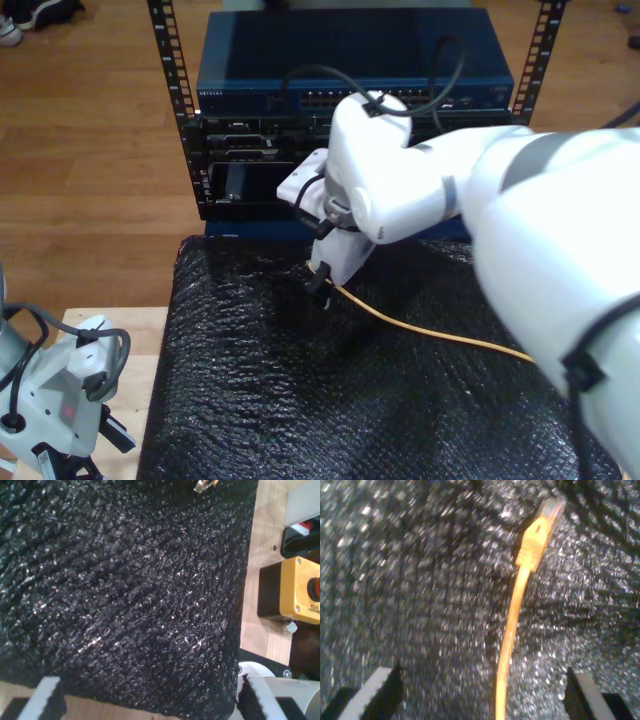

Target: Grab the cable and plug it in

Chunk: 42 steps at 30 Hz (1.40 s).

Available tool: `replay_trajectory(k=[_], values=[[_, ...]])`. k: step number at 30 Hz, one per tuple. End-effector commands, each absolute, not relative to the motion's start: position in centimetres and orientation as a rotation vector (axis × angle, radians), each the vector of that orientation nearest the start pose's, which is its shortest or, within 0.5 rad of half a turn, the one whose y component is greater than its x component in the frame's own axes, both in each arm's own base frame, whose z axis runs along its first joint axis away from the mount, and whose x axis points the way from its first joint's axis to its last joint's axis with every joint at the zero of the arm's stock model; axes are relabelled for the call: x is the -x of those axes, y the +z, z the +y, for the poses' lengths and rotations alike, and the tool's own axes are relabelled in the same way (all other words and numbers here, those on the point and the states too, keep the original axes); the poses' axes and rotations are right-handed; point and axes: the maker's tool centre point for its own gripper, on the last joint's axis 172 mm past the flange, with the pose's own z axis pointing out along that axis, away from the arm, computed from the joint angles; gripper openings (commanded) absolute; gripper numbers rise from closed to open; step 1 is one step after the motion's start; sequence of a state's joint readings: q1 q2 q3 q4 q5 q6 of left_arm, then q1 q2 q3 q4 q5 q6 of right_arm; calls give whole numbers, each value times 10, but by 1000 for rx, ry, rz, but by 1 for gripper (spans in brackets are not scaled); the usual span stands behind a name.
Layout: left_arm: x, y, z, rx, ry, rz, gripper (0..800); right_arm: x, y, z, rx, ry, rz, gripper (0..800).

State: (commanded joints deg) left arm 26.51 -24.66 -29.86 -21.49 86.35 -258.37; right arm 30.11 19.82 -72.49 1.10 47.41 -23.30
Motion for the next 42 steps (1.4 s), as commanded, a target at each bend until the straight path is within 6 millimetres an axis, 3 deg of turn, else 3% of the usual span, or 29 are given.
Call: replay_trajectory(k=[5,17,42], values=[[-211,158,-2,-2074,108,-1385,800,-501,105,300,2815,-156,-1341,773],[-211,157,-2,-2074,107,-1383,800,-520,89,301,2860,-156,-1355,710],[-211,157,-2,-2073,107,-1384,800,-530,85,299,2871,-163,-1402,401]])
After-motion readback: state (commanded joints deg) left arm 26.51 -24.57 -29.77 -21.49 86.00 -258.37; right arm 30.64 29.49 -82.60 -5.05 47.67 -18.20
